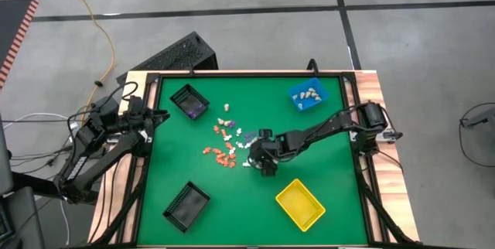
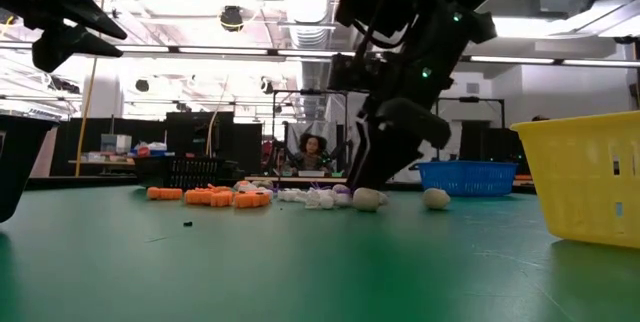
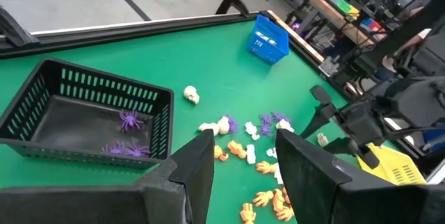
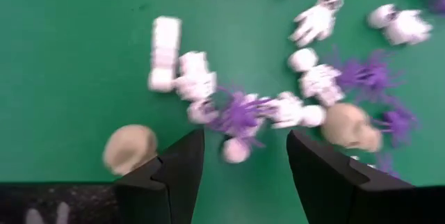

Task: Sort Halloween decoration
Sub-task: Put the purple spider toy into the top black basket

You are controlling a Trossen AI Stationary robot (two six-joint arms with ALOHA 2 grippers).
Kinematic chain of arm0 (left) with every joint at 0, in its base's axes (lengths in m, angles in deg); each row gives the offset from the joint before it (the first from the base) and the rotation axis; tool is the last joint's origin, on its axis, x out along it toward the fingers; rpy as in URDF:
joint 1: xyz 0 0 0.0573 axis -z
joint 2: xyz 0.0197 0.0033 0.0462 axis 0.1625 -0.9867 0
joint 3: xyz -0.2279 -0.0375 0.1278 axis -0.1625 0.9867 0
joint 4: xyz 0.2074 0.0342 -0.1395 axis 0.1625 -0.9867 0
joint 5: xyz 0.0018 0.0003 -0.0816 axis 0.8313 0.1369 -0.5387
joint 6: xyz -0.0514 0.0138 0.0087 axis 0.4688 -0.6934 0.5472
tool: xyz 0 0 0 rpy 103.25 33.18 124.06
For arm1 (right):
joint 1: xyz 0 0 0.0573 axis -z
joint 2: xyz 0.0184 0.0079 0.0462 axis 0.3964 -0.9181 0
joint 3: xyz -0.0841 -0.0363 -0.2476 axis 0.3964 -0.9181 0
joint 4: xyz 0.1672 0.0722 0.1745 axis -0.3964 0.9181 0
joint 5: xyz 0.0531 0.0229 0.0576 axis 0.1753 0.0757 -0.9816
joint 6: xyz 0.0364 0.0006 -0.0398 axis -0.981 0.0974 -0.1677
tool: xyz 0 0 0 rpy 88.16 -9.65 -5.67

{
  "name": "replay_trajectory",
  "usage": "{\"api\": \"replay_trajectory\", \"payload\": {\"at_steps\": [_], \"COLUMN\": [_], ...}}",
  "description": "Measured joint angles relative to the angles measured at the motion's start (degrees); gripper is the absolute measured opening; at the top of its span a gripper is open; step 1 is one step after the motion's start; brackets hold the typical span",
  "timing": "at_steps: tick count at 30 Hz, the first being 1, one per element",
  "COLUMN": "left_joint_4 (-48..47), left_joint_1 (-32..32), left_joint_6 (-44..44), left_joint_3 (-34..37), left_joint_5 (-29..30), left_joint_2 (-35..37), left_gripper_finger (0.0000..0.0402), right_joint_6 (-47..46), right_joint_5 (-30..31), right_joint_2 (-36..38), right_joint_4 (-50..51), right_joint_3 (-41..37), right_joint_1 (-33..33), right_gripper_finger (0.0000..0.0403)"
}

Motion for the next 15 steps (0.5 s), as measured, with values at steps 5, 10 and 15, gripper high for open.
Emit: {"api": "replay_trajectory", "payload": {"at_steps": [5, 10, 15], "left_joint_4": [0.0, 0.0, 0.0], "left_joint_1": [0.0, 0.0, 0.0], "left_joint_6": [0.4, 0.3, 0.3], "left_joint_3": [0.0, 0.0, 0.0], "left_joint_5": [0.3, 0.5, 0.5], "left_joint_2": [0.0, 0.0, 0.0], "left_gripper_finger": [0.0144, 0.0144, 0.0144], "right_joint_6": [0.0, 0.2, 0.9], "right_joint_5": [1.0, 0.8, 0.6], "right_joint_2": [0.0, 0.0, 0.0], "right_joint_4": [-0.3, -0.6, -1.0], "right_joint_3": [0.0, 0.0, 0.0], "right_joint_1": [0.5, 0.5, 0.5], "right_gripper_finger": [0.0211, 0.0173, 0.0132]}}
